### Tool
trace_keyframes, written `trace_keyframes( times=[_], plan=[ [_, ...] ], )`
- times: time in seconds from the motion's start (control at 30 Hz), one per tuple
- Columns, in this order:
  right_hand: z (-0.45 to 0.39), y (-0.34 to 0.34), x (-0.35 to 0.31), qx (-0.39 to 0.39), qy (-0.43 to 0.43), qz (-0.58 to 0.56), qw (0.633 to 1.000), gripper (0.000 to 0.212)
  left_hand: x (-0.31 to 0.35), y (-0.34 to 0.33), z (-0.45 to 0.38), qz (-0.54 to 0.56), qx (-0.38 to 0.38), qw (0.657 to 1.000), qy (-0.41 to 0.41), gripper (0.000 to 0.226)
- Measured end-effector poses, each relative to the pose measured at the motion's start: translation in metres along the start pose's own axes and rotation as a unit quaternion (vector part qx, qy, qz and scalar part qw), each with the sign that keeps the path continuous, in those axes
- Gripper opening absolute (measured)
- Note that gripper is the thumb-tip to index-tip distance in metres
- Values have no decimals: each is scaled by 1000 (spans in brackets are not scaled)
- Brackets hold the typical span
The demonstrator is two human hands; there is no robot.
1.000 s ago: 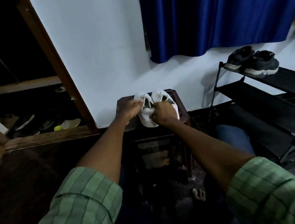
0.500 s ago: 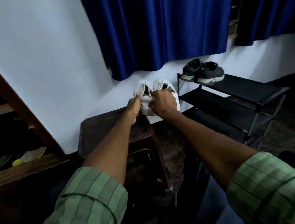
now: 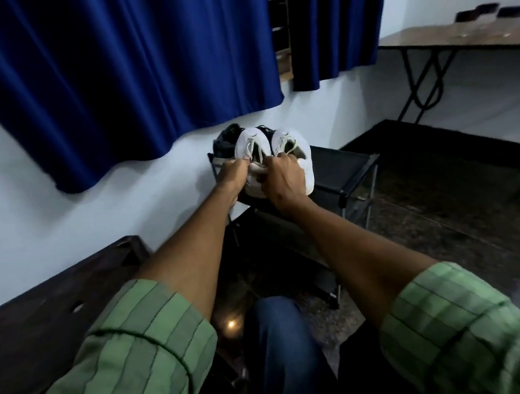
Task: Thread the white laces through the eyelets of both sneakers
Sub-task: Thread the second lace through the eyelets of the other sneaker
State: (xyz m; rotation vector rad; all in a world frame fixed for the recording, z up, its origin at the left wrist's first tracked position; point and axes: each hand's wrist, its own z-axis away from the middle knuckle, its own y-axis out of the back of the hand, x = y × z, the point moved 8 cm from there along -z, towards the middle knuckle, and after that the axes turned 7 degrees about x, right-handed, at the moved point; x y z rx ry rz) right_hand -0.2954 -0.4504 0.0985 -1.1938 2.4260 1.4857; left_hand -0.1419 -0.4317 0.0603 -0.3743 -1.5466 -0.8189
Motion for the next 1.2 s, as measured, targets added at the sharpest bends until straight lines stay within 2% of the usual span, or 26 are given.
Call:
trace_keyframes(
  times=[0.07,0.17,0.37,0.5,0.67,0.77,0.87,0.97,1.07,1.2],
  plan=[
    [-13,3,21,14,-13,5,1000,28,7,-23,-5,7,6,1000,-18,29],
    [-27,4,49,34,-34,12,999,30,15,-52,-13,-1,15,999,-40,33],
    [-45,-10,102,32,-83,38,995,27,2,-124,-50,-26,-67,996,-54,41],
    [-61,-33,122,18,-118,49,992,26,-1,-152,-68,-68,-84,992,-58,48],
    [-74,-65,117,-2,-114,77,990,25,-17,-164,-96,-104,-87,988,-71,32],
    [-85,-72,116,-7,-131,77,988,28,-21,-165,-108,-110,-94,986,-86,45],
    [-95,-75,115,-36,-138,80,987,30,-23,-166,-113,-145,-108,978,-104,44],
    [-91,-75,108,-77,-118,97,985,33,-4,-143,-83,-191,-109,966,-136,50],
    [-80,-59,99,-84,-98,123,984,46,16,-113,-52,-266,-85,942,-189,39],
    [-67,-38,68,-39,-38,172,984,45,32,-65,-25,-364,-35,893,-261,36]
  ],
)
